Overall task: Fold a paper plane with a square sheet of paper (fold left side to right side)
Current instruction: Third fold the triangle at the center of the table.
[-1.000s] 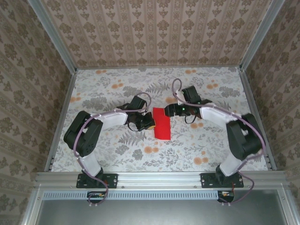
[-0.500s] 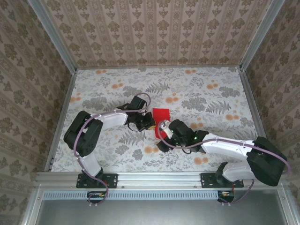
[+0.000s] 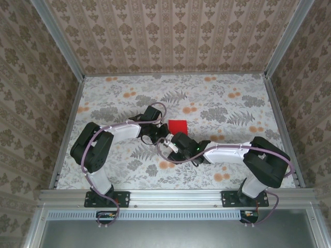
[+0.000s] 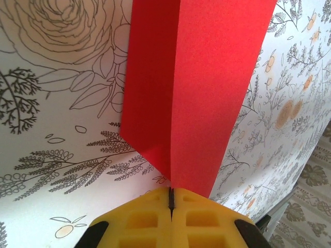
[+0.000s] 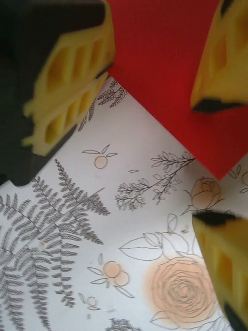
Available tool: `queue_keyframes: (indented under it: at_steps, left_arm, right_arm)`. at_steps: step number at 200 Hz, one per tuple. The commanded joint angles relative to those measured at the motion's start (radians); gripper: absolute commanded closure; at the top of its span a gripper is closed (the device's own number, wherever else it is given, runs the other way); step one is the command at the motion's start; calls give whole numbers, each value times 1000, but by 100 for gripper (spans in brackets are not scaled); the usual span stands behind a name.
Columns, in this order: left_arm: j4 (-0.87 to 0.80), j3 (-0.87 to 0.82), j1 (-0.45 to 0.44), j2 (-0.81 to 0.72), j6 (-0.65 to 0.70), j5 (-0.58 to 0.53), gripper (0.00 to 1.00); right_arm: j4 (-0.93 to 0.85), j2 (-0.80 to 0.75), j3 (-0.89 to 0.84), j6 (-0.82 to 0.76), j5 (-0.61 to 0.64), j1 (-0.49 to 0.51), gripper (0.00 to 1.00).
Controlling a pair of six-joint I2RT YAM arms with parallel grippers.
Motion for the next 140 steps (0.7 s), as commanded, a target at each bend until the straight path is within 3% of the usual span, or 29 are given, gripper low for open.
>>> queue_keyframes:
  at_steps: [1, 49, 103, 140]
  left_arm:
    - [5, -1, -2, -13, -9, 17, 100]
    - [-24, 10, 8, -13, 33, 19, 98]
    - [-212, 69, 77, -68, 201, -3, 73]
    - [-277, 138, 109, -43, 298, 2, 73]
  right_arm:
    - [3, 22, 31, -12, 10, 1, 59]
    - [-43, -17, 29, 3, -49, -22, 100]
    - [-115, -45, 36, 34, -227, -86, 100]
    - [-128, -29, 52, 72, -333, -123, 100]
